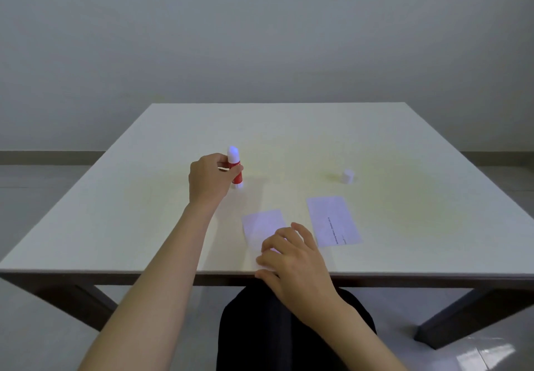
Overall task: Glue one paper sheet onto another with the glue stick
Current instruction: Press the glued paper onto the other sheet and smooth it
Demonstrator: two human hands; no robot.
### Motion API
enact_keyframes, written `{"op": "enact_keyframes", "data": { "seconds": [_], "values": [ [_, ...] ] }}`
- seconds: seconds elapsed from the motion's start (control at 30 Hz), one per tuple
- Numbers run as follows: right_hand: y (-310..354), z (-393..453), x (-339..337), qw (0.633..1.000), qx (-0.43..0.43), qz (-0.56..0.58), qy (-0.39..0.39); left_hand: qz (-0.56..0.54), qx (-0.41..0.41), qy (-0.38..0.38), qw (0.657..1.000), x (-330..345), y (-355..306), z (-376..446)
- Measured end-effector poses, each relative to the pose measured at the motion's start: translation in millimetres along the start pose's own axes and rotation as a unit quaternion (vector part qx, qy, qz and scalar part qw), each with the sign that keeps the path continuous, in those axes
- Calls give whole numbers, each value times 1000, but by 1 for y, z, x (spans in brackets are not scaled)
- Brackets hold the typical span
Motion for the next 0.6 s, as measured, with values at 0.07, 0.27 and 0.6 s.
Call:
{"op": "enact_keyframes", "data": {
  "seconds": [0.07,0.27,0.6],
  "values": [
    [0,-2,0,1000,-1,11,-6,-1,-8,9,1000,2,1,1],
    [-19,1,-16,991,66,88,-73,-42,-5,-79,996,-22,-6,-11],
    [-110,-23,-23,589,401,643,-280,-160,-64,153,973,33,-27,-90]
  ]
}}
Point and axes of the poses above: each hand's wrist, its own z-axis towards the middle knuckle, its own x-axis out of the palm, y = z × x, the point moved 9 cm from there along z, towards the middle knuckle, and after that the axes turned 10 degrees about z, right-handed, at the moved point
